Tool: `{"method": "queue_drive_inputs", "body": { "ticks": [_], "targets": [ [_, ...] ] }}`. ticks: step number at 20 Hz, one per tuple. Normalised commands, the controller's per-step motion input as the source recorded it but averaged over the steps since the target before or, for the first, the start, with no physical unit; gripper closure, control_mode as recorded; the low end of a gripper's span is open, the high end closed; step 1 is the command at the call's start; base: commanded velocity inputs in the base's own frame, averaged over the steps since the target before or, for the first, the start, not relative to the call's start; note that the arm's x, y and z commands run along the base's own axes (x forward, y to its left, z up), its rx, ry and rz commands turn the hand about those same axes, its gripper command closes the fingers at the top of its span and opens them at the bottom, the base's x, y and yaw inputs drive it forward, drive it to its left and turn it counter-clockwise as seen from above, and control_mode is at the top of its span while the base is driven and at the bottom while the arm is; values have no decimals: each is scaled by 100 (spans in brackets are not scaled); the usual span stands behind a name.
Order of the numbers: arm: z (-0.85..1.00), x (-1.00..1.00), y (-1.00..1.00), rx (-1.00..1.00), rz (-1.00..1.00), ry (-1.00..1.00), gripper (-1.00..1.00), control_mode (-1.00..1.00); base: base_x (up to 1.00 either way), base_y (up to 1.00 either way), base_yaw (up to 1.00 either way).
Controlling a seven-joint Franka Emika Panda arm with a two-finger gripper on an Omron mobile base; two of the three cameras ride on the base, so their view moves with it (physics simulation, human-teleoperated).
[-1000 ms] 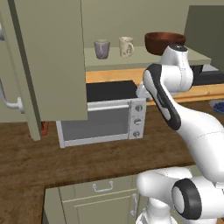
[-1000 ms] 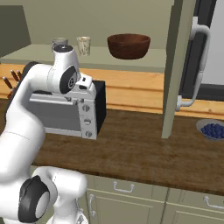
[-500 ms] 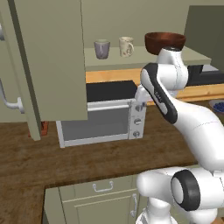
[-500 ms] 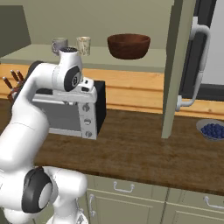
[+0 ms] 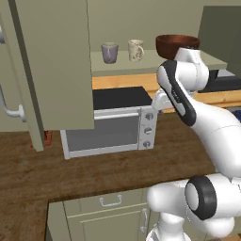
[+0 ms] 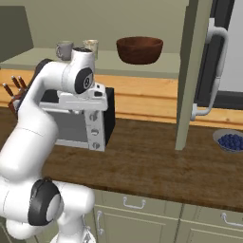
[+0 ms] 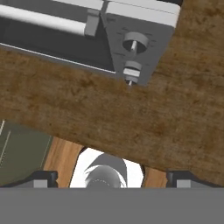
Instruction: Gather all objects into one cabinet and sort the glasses and bowls to opposite sides.
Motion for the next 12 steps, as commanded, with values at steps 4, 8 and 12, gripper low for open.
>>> {"method": "queue_drive_inputs", "body": {
  "ticks": [4, 8, 12],
  "targets": [
    [-10, -67, 0, 0, 0, -9, -100, -100, 0, 0, 0],
    [0, -26, 0, 0, 0, -3, -100, -100, 0, 0, 0],
    [-1, -9, 2, 0, 0, 0, -100, 100, 0, 0, 0]
  ]
}}
